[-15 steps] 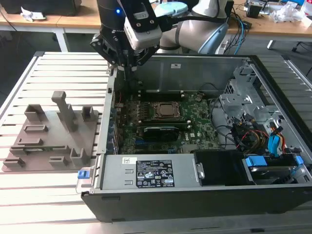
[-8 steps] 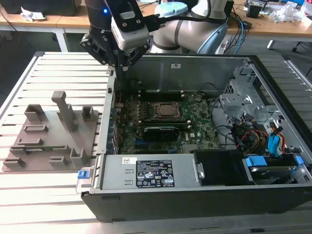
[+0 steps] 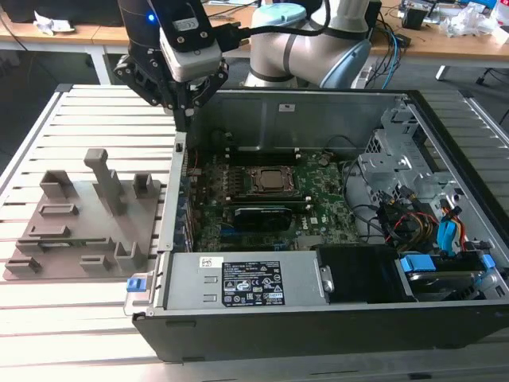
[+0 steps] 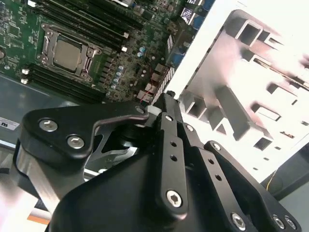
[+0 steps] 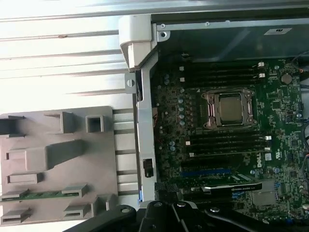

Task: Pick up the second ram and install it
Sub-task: 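Reach for the second ram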

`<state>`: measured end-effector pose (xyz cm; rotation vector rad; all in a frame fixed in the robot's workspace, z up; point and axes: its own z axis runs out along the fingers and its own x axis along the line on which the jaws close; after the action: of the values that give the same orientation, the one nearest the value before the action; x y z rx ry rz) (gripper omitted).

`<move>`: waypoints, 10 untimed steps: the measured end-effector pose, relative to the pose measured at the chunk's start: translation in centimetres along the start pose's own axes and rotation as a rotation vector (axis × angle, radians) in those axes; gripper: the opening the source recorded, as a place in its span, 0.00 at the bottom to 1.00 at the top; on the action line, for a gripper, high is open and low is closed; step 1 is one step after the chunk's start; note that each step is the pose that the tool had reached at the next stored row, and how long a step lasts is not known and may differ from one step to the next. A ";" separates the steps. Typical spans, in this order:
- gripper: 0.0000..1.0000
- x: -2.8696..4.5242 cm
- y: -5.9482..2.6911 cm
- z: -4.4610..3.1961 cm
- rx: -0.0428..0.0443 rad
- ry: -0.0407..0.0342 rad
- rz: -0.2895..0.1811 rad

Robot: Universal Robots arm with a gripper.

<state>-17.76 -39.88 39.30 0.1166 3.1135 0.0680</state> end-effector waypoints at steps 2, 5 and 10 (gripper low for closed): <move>0.11 0.63 -0.05 -0.02 0.0000 0.0000 0.000; 0.11 1.56 -0.12 -0.04 0.0001 0.0000 0.000; 0.11 3.49 -0.26 -0.10 0.0001 -0.0001 0.000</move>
<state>-21.26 -39.88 39.30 0.1166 3.1135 0.0678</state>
